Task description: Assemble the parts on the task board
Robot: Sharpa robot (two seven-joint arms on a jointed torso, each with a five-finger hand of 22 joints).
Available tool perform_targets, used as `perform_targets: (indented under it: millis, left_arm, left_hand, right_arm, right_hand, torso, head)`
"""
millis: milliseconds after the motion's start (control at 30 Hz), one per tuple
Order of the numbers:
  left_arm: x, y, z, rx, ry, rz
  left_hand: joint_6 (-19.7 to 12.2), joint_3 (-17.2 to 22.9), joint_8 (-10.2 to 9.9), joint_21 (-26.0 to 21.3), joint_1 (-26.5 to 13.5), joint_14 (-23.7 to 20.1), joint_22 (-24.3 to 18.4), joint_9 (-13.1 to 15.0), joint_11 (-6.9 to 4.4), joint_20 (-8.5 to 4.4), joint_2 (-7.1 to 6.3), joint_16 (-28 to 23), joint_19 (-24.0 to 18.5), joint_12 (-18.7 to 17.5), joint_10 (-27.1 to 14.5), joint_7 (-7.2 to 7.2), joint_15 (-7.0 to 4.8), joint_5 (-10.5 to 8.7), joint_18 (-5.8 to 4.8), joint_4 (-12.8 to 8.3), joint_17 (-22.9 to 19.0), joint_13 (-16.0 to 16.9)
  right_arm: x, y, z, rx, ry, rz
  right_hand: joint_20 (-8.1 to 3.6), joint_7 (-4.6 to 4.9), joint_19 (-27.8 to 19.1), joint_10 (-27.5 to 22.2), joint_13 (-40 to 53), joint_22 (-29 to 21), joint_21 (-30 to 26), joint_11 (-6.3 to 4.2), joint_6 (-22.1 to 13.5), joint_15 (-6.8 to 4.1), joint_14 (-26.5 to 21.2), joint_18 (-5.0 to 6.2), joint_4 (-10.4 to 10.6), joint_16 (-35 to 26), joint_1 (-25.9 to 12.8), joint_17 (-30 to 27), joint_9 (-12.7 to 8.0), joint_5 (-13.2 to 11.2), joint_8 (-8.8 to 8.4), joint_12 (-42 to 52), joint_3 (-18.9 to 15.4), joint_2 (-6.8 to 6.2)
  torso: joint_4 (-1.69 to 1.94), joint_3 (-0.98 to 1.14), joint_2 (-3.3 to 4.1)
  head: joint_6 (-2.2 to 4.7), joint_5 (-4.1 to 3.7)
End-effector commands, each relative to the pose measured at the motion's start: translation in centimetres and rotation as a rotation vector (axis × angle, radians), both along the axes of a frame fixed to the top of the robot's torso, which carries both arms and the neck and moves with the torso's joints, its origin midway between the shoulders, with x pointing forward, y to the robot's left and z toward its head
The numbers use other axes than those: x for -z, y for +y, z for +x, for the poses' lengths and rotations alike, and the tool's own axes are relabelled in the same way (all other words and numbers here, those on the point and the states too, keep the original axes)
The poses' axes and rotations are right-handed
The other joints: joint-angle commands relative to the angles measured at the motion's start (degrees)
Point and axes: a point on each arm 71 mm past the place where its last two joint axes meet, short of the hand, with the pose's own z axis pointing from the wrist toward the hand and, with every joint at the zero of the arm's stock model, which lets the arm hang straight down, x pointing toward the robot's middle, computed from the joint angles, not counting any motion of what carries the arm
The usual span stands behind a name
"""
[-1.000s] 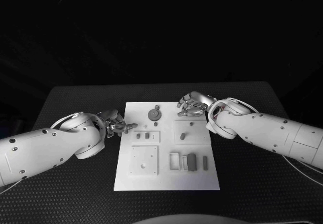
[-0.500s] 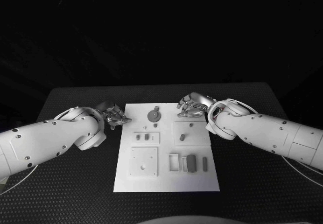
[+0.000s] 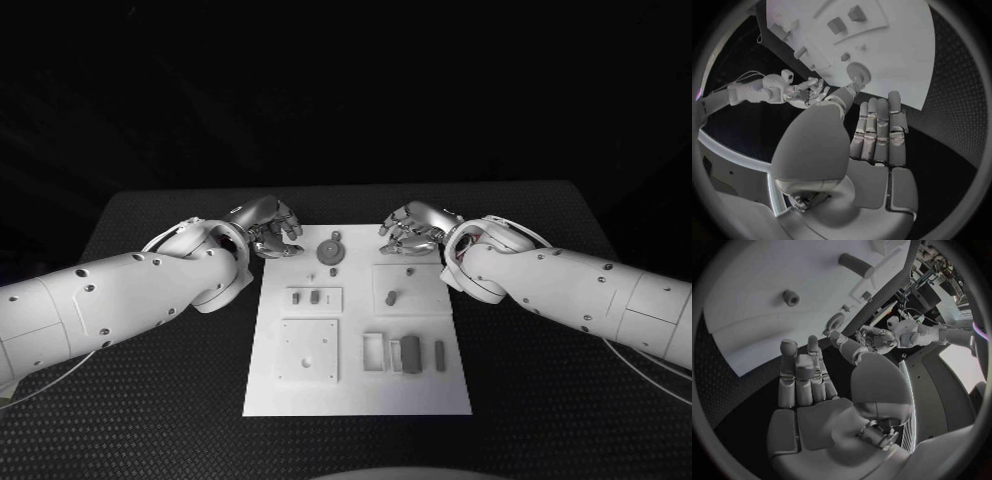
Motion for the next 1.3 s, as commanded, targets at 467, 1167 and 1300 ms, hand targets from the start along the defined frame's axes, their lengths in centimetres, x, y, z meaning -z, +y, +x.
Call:
perform_targets:
  millis: [467, 1167, 1300]
  left_arm:
    - [1.5, -4.6, -1.2, 0.290, -0.188, 0.167]
    - [4.3, -6.2, -1.3, 0.361, -0.135, 0.259]
    - [4.6, -6.1, -1.1, 0.352, -0.142, 0.273]
  left_hand:
    - [-0.25, 0.44, 0.46, -3.74, -4.84, -0.65, -2.08, -0.71, 0.96, 1.67, -0.16, -3.96, -0.40, -5.52, -0.02, -0.49, 1.31, -7.21, 0.99, -3.39, -0.15, -0.51]
    - [3.23, 9.31, 0.59, -1.54, -8.93, 5.05, 1.15, -1.48, 0.97, -0.10, 4.18, -2.36, 5.22, -10.74, 5.11, -0.39, -0.43, -6.94, 1.56, -12.47, 3.33, -1.76]
    - [3.35, 10.35, 0.50, -0.02, -9.92, 6.23, 3.00, -1.56, 0.56, -0.59, 4.81, -0.69, 6.74, -10.99, 6.83, -0.30, -0.95, -6.93, 2.02, -13.88, 5.03, -1.54]
  right_arm:
    - [0.0, 0.3, 0.1, -0.008, -0.009, 0.012]
    - [-0.2, 0.4, 0.1, 0.007, -0.030, 0.018]
    - [-0.2, 0.5, 0.0, 0.003, -0.030, 0.020]
  right_hand:
    - [-0.49, 0.40, 0.04, -0.03, 0.05, 1.16, -0.22, 0.35, -0.13, 0.11, -0.33, 3.37, -0.14, -0.24, -0.13, -0.07, -0.08, 0.07, 0.27, 0.34, 0.00, 0.17]
    - [-0.51, 0.38, 0.11, 0.00, 0.07, 1.17, -0.19, 0.33, -0.11, 0.09, -0.30, 3.37, -0.16, -0.20, -0.14, -0.06, -0.09, 0.06, 0.30, 0.36, -0.01, 0.22]
    - [-0.51, 0.38, 0.13, 0.01, 0.07, 1.17, -0.18, 0.32, -0.11, 0.08, -0.28, 3.37, -0.17, -0.19, -0.14, -0.05, -0.09, 0.07, 0.30, 0.37, -0.01, 0.23]
  torso:
    - [-0.02, -0.02, 0.05]
    - [0.00, 0.00, 0.05]
    - [-0.01, -0.03, 0.04]
  head:
    - [0.21, -0.48]
    - [-0.04, -0.83]
    - [-0.08, -0.91]
